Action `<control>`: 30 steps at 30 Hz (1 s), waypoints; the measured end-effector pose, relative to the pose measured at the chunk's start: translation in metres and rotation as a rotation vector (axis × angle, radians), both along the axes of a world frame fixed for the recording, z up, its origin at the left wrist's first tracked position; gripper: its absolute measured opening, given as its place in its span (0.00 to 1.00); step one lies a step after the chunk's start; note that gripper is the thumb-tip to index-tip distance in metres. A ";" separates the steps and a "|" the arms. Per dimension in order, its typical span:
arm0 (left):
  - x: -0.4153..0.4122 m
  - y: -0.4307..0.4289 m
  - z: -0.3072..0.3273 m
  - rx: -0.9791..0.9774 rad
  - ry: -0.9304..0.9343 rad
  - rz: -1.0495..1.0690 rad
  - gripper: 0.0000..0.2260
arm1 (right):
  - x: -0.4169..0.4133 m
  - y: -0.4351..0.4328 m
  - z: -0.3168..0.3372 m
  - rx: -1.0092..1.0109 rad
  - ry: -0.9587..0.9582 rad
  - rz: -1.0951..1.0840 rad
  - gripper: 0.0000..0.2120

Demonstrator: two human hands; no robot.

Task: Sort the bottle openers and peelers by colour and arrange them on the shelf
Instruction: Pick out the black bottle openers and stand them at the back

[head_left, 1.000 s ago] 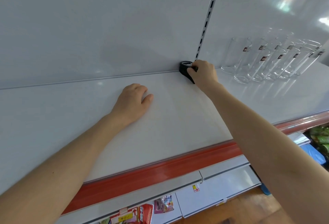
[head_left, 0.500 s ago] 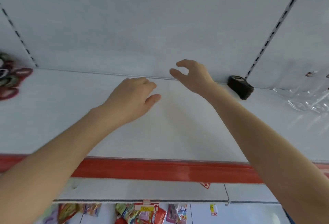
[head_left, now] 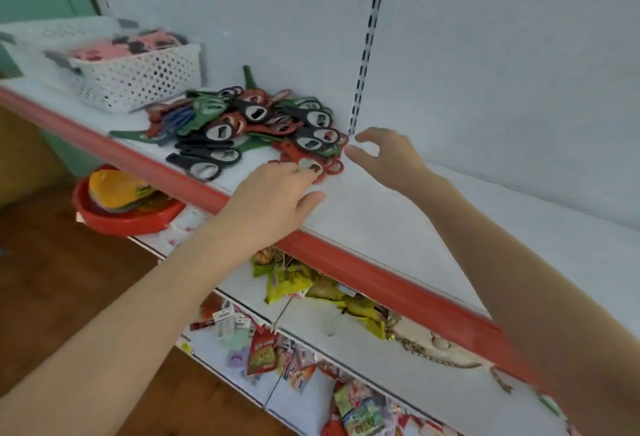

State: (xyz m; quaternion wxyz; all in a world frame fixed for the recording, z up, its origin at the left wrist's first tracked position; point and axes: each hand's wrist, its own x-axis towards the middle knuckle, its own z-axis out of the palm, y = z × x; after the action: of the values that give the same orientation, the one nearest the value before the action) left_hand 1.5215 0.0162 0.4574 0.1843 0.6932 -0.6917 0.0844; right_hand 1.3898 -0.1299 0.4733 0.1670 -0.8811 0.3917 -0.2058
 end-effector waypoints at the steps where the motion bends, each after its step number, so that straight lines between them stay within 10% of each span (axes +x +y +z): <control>1: 0.015 0.006 -0.001 0.007 0.003 0.002 0.22 | 0.018 0.006 -0.001 -0.004 -0.011 0.008 0.17; 16: 0.151 0.054 -0.026 -0.009 0.163 0.223 0.14 | 0.186 0.038 -0.025 0.079 0.164 0.250 0.10; 22: 0.172 0.044 -0.030 -0.066 0.210 0.274 0.16 | 0.204 0.021 -0.025 0.059 0.269 0.231 0.24; 30: 0.173 0.002 -0.011 -0.126 0.386 0.216 0.24 | 0.183 0.008 0.009 0.357 -0.099 0.459 0.02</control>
State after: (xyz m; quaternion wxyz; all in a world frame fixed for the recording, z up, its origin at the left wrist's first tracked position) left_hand 1.6942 0.0186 0.4463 0.3459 0.7536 -0.5589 0.0126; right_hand 1.5727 -0.1220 0.4824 0.3805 -0.8923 0.2034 -0.1332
